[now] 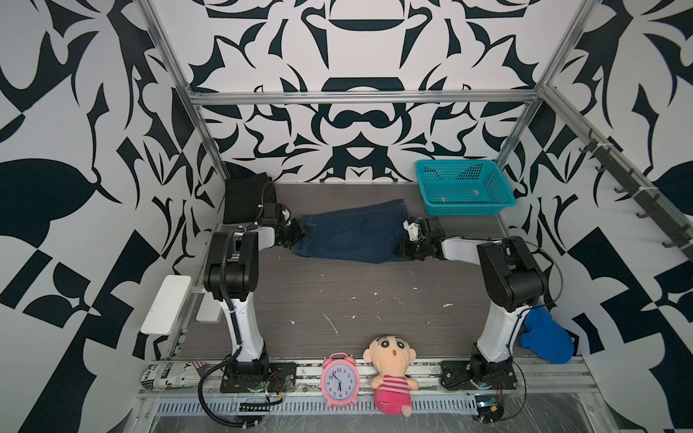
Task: Fold and stack skirts
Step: Fold the skirt at the top-center of the table.
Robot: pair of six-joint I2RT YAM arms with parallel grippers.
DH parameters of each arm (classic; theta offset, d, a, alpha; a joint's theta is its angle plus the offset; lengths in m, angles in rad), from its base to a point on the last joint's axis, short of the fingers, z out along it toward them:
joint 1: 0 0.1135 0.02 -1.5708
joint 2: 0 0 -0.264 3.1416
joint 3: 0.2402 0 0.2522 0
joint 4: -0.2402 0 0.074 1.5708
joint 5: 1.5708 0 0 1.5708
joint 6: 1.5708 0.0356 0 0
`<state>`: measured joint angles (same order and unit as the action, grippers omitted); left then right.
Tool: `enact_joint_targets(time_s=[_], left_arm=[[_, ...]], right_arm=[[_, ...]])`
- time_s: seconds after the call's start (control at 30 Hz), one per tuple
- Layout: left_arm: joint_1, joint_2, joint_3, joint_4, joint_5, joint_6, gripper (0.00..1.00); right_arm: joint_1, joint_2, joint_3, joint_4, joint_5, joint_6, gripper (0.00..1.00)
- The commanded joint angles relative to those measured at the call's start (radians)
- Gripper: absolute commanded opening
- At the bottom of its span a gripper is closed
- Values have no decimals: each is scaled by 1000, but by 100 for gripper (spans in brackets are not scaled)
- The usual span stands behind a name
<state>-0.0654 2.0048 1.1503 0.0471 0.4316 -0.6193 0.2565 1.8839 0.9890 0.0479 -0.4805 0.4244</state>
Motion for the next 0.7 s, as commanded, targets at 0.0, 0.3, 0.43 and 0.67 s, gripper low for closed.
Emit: enact_joint_targets(time_s=[0.0, 0.3, 0.43, 0.67], left_arm=[[-9, 7, -43, 0, -9, -23, 9], [42, -187, -8, -291, -134, 67, 0], [45, -296, 70, -488, -245, 136, 0], [-87, -265, 330, -712, -364, 210, 0]], right_arm=[[3, -41, 27, -3, -12, 10, 0], [25, -45, 38, -64, 47, 16, 0], [53, -27, -1, -48, 46, 34, 0], [127, 2, -42, 38, 23, 87, 0]])
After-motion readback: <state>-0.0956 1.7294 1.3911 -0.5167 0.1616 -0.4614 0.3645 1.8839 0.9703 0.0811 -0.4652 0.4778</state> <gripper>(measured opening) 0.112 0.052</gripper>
